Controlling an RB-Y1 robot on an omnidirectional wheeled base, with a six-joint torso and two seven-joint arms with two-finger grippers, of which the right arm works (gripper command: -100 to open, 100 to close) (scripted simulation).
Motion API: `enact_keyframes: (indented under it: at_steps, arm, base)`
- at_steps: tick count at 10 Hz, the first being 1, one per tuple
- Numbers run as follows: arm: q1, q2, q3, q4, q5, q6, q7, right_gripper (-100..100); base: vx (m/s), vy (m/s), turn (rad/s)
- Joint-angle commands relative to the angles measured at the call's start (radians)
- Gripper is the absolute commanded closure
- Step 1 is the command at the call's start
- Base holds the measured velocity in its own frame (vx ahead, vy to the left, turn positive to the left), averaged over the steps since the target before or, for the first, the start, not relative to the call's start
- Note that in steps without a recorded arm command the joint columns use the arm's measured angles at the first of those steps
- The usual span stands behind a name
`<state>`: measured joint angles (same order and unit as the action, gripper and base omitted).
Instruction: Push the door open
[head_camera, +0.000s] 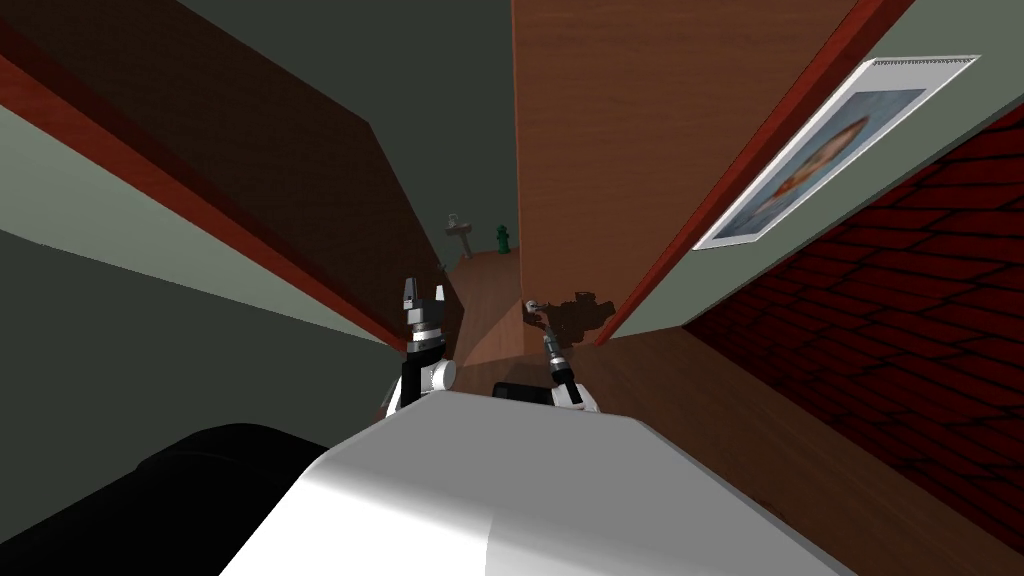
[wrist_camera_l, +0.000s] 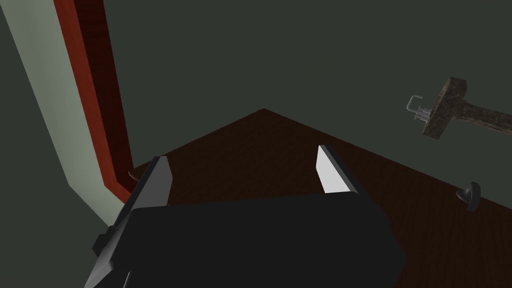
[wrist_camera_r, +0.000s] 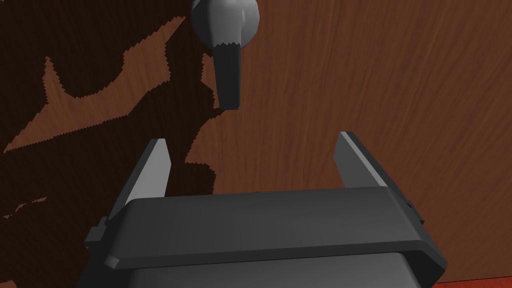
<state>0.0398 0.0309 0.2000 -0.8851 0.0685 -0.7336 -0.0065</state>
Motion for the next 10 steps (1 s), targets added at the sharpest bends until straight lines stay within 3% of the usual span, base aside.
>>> enact_keyframes:
  at_steps: [1, 3, 4, 7, 10]
  arm:
    - [-0.013, 0.010, 0.005, 0.033, 0.003, -0.006, 0.002, -100]
    - [-0.014, 0.014, 0.005, 0.034, 0.004, -0.004, 0.003, -100]
    - [-0.019, -0.020, 0.002, 0.040, 0.002, -0.004, 0.003, -100]
    - [-0.027, -0.051, -0.004, 0.048, -0.003, -0.004, 0.002, -100]
    - [-0.035, -0.033, -0.011, 0.057, -0.008, -0.004, 0.000, -100]
  base:
    - [0.114, -0.087, 0.021]
    - [0.081, -0.056, 0.030]
    - [0.104, -0.002, 0.017]
    - [0.171, 0.049, 0.023]
    - [0.194, 0.064, 0.024]
